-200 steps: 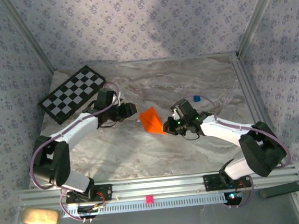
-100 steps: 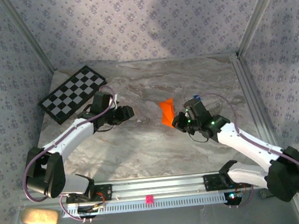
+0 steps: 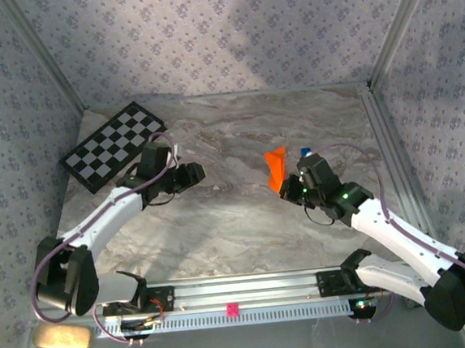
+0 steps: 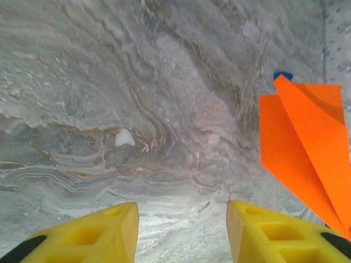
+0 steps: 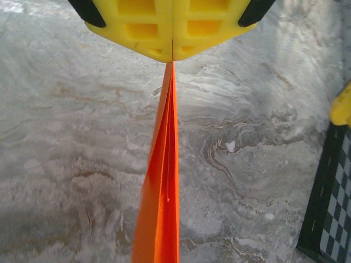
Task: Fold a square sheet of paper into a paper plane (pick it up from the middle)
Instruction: Turn over the paper at the center of the table.
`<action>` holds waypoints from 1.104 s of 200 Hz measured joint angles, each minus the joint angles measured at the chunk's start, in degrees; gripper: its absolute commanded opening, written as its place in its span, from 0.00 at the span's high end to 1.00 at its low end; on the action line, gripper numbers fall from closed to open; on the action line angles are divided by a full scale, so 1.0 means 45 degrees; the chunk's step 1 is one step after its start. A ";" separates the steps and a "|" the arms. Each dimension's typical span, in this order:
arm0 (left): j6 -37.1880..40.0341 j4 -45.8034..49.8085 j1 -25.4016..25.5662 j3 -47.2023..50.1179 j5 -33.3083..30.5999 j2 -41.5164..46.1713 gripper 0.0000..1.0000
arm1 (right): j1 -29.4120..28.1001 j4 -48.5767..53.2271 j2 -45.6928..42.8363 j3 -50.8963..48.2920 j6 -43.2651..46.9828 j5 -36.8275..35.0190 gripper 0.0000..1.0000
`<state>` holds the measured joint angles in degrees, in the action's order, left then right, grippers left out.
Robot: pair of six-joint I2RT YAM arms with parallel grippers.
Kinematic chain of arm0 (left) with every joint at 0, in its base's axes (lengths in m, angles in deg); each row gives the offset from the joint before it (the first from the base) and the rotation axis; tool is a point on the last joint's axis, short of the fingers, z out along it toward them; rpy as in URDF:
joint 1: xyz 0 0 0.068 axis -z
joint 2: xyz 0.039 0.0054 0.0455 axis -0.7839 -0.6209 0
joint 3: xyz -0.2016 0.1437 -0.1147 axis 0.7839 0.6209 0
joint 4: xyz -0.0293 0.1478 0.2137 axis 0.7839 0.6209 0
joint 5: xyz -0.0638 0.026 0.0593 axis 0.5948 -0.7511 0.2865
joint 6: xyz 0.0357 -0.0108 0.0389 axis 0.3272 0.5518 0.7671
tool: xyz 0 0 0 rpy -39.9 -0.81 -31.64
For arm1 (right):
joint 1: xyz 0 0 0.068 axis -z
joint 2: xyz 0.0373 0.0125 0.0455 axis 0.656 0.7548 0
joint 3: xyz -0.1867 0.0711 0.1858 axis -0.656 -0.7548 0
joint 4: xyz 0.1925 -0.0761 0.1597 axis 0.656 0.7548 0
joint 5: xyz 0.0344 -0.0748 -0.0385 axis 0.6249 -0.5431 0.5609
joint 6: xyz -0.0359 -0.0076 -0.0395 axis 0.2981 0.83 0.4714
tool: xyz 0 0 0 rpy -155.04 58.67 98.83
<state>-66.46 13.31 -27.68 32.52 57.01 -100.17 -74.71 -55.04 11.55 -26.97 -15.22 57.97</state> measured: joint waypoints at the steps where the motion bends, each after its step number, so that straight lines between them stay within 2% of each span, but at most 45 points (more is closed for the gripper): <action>1: -0.0005 0.0000 -0.0005 0.0005 -0.0024 0.0029 0.53 | 0.0000 0.0019 0.0015 0.0034 0.0019 0.0000 0.96; 29: 0.0039 -0.0034 -0.0321 0.0282 -0.0753 0.1195 0.50 | -0.0189 0.0695 0.0933 0.1588 0.1428 -0.0622 0.97; 82: 0.0189 0.0024 -0.1127 0.1107 -0.1744 0.2783 0.44 | -0.1996 0.2152 0.2905 0.3745 0.3332 -0.2715 0.98; 122: 0.0136 0.0102 -0.1472 0.1676 -0.2118 0.3594 0.40 | -0.2875 0.4221 0.4833 0.5663 0.4430 -0.4556 0.99; 150: -0.0107 0.0087 -0.1613 0.2220 -0.2409 0.4148 0.38 | -0.3356 0.5620 0.5892 0.7053 0.4969 -0.6096 0.99; 191: -0.0447 0.0087 -0.1763 0.2463 -0.2618 0.4367 0.36 | -0.4085 0.7708 0.7708 0.7864 0.5314 -0.8276 0.98; 221: -0.0588 0.0078 -0.1938 0.2463 -0.2798 0.4328 0.35 | -0.4852 0.8709 0.9491 0.8315 0.5333 -0.9194 0.97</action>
<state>-69.10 13.66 -36.40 43.60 44.42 -80.69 -96.54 -15.85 54.25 10.45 8.78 16.59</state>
